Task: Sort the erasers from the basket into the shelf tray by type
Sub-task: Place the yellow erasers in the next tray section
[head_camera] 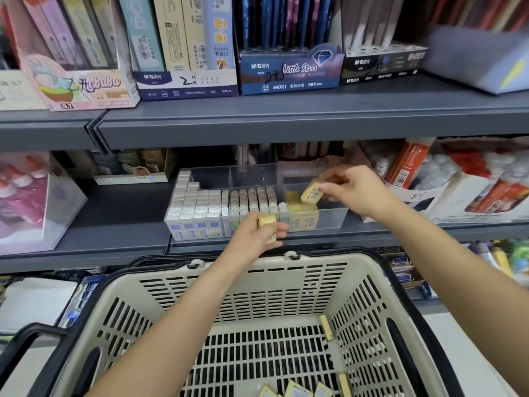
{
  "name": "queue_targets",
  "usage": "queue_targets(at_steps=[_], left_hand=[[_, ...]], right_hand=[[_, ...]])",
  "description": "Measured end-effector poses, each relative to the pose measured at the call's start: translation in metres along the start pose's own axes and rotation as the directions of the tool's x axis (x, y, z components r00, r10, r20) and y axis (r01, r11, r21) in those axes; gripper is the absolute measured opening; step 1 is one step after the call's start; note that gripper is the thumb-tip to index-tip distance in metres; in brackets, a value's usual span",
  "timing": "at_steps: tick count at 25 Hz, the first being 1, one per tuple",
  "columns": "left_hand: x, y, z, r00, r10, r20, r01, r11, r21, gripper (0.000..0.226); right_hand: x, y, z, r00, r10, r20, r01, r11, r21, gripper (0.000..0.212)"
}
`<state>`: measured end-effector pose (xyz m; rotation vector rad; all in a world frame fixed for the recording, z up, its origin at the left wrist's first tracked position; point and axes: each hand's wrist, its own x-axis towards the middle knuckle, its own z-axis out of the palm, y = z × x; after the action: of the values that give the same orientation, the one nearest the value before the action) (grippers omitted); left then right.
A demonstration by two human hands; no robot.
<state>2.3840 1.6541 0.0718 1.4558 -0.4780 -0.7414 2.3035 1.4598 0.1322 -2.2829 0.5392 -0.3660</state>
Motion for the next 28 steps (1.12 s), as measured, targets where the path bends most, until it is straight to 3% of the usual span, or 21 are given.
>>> queue_targets(at_steps=[2,4,9,14,16,20,22,24,28], left_hand=[[0.001,-0.002,-0.004,0.996,0.094,-0.013,-0.089,0.971,0.224,0.018],[0.001,-0.005,-0.006,0.988,0.148,-0.037,-0.130,0.941,0.313,0.025],[0.001,-0.007,-0.005,0.982,0.167,-0.091,-0.139,0.957,0.253,0.022],[0.001,-0.007,-0.005,0.979,0.164,-0.118,-0.133,0.962,0.237,0.028],[0.000,-0.008,-0.006,0.981,0.156,-0.113,-0.128,0.965,0.228,0.029],[0.000,-0.008,-0.004,0.982,0.164,-0.097,-0.141,0.968,0.206,0.027],[0.000,-0.006,-0.001,0.983,0.173,-0.067,-0.158,0.968,0.194,0.024],[0.000,-0.003,0.003,0.983,0.182,-0.025,-0.173,0.965,0.199,0.023],[-0.004,-0.003,-0.002,0.986,0.164,0.005,-0.159,0.943,0.293,0.023]], right_hand=[[0.013,0.003,-0.001,0.996,-0.035,-0.082,0.019,0.981,-0.191,0.014],[0.025,0.004,0.004,0.996,-0.016,-0.093,-0.013,0.955,-0.295,0.019],[0.041,0.006,0.025,0.987,0.116,0.113,-0.062,0.916,-0.396,0.021],[0.043,0.009,0.037,0.965,0.096,0.244,0.067,0.811,-0.582,0.030],[0.040,0.007,0.037,0.967,0.092,0.237,0.063,0.816,-0.574,0.032],[0.015,-0.005,0.034,0.993,-0.111,-0.035,0.090,0.921,-0.379,0.022],[-0.008,-0.015,0.038,0.986,-0.159,0.052,0.165,0.970,-0.178,0.019],[-0.028,-0.021,0.046,0.973,-0.152,0.176,0.171,0.980,-0.099,0.017],[-0.029,-0.015,0.032,0.984,-0.121,0.131,0.133,0.987,-0.092,0.011]])
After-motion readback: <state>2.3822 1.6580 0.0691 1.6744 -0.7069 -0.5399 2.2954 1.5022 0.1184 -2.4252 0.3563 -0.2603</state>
